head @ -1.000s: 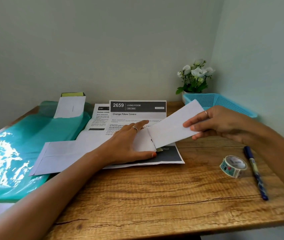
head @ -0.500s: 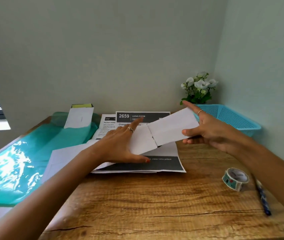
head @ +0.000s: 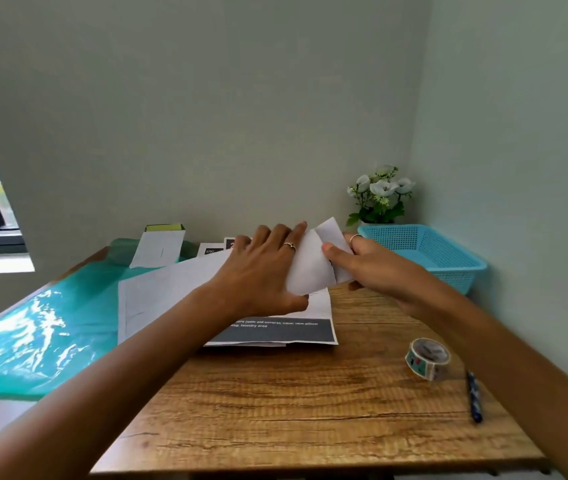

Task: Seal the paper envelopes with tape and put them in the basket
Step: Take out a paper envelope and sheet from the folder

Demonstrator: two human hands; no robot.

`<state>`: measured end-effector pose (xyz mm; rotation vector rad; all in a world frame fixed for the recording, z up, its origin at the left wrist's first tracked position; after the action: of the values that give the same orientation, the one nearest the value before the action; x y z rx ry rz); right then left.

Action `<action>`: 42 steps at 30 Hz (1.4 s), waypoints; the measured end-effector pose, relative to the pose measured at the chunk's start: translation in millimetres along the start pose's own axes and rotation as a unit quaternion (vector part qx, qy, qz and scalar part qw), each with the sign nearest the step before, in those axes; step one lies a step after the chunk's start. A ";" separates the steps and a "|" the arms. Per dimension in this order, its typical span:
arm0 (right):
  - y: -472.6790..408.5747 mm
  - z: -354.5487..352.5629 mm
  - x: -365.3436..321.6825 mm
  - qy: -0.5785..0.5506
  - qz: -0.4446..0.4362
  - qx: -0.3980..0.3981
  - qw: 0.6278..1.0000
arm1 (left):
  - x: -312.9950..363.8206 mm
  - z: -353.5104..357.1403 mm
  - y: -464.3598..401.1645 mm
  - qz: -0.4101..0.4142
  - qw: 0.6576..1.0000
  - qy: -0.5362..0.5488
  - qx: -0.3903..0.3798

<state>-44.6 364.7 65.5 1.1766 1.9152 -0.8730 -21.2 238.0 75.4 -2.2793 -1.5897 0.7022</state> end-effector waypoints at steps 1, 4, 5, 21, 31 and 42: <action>2.6 -3.5 -0.1 0.002 -0.008 0.011 1.000 | 2.8 -2.8 -0.9 0.000 1.000 -0.011 0.009; 7.5 -27.2 0.5 0.016 -0.042 0.107 0.993 | 3.6 -7.8 -3.7 -0.008 0.999 -0.038 0.025; 9.1 -32.9 0.4 0.016 -0.055 0.130 0.990 | 3.0 -8.8 -4.0 -0.012 0.999 -0.045 0.029; -13.7 -17.8 17.2 -0.214 -0.006 0.037 0.976 | 0.5 -3.9 -22.7 -0.031 0.998 -0.038 0.025; -22.9 1.1 27.6 -0.263 0.062 -0.056 0.961 | 11.2 3.2 -38.2 -0.005 0.998 -0.021 0.051; -30.9 -5.1 33.8 -0.297 0.039 0.003 0.954 | 9.2 12.5 -43.0 -0.012 0.999 -0.020 0.027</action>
<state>-85.2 372.6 45.2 0.8545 1.3669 -1.0468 -59.6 261.3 83.5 -2.2188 -1.5922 0.7787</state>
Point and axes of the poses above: each hand's wrist, its own y-axis away from the middle knuckle, its own z-axis out of the palm, x = y × z, the point moved 8 cm from there along -y, towards the middle knuckle
